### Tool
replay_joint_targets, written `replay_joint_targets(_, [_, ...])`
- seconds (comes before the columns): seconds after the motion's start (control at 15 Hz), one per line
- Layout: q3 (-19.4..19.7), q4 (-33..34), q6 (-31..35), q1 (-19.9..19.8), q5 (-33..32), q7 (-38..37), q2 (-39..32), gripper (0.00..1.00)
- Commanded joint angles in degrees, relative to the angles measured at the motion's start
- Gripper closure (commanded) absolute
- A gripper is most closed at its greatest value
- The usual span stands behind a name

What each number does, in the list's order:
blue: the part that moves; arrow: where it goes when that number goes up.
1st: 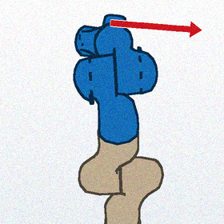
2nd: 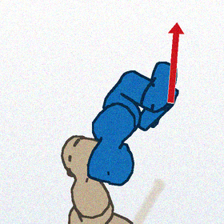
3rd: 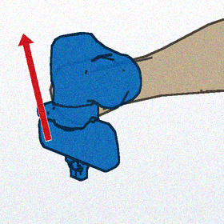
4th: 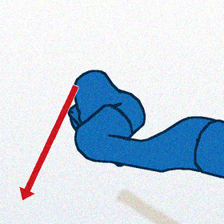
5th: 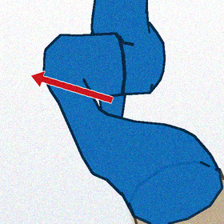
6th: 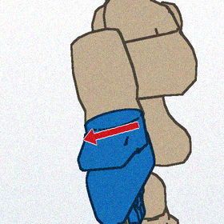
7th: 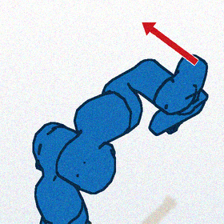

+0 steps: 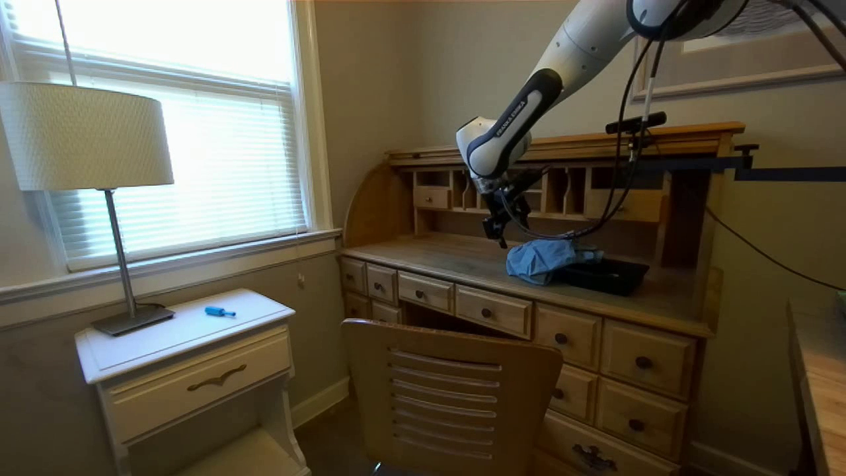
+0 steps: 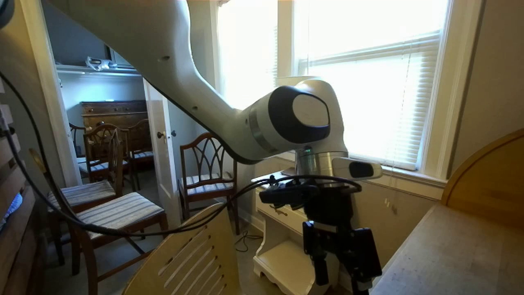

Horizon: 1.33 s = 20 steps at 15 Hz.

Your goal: Put the cloth on the chair

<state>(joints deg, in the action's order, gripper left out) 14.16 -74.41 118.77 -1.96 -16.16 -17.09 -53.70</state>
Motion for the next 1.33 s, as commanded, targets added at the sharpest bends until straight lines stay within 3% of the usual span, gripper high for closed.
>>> replay_joint_targets(0.0, [1.11, 6.23, -5.39, 0.66, -0.76, -1.21, -4.57, 0.0])
replay_joint_targets(0.4, [0.3, 5.46, -5.52, -0.13, 0.04, -0.79, -4.15, 0.0])
replay_joint_targets(0.6, [0.88, 8.23, -9.04, 0.22, -0.36, -1.58, -7.4, 0.0])
replay_joint_targets(1.27, [2.95, 15.35, -9.2, 0.74, -1.69, -2.89, -16.64, 0.0])
